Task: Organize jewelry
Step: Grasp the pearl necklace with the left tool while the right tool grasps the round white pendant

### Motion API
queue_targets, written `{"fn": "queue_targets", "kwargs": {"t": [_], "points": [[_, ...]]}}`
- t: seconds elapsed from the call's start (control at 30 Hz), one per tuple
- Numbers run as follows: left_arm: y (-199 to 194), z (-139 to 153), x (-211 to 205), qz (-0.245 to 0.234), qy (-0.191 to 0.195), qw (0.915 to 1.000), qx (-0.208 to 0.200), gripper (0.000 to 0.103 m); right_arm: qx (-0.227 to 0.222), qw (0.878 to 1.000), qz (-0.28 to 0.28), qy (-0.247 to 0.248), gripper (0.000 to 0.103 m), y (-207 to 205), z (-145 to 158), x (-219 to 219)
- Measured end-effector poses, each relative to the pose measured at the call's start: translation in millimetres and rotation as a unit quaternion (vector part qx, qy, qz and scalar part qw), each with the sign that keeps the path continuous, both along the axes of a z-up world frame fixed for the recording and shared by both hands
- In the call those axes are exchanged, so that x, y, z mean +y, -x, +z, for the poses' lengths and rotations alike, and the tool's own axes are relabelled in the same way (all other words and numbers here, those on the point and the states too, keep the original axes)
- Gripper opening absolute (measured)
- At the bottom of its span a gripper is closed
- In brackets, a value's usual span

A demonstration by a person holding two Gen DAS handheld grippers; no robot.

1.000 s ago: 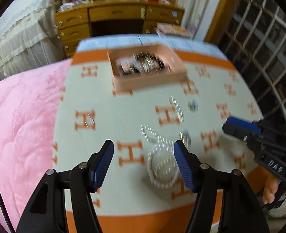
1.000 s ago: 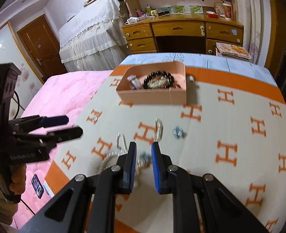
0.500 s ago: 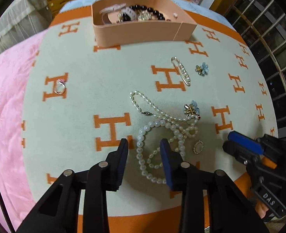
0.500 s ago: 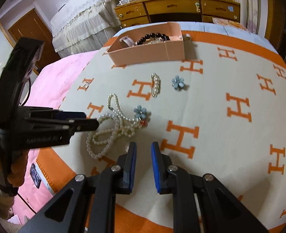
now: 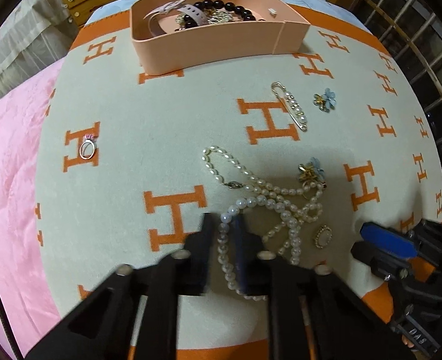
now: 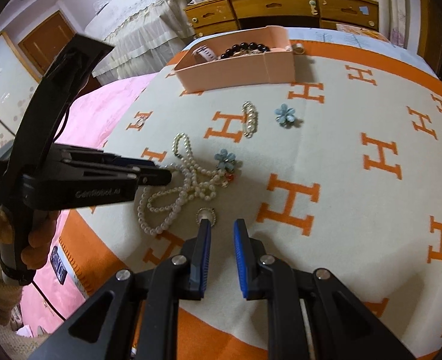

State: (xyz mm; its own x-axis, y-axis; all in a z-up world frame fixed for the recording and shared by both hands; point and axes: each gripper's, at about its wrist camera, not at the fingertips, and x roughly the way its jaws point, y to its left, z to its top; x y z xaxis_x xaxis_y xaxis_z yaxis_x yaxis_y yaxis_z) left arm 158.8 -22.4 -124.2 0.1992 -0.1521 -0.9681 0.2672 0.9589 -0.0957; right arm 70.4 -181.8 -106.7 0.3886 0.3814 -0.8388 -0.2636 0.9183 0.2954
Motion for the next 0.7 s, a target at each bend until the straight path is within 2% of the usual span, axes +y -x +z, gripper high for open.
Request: {"fn": "queue_targets", "kwargs": {"t": [0.17,0.23,0.3,0.37,0.7], "points": [[1,-1,15,0.033,0.025,0.9991,0.006,0.005,0.01,1.0,0.017,0.009,0.016,2,-10,8],[6,0,22,0.04,0.03,0.9987,0.004,0.005,0.009,1.0,0.021,0.013,0.02,2,-12,11],[12,1,30,0.046,0.037,0.9982,0.004,0.005,-0.003,0.999,0.027,0.021,0.03,4,-11,15],[19,5,41,0.052,0.047,0.9975,0.006,0.005,-0.015,0.999,0.032,0.036,0.034,5,-10,22],[43,12,70,0.066,0.087,0.994,0.003,0.005,-0.084,0.99,0.049,0.102,0.034,11,-13,50]]}}
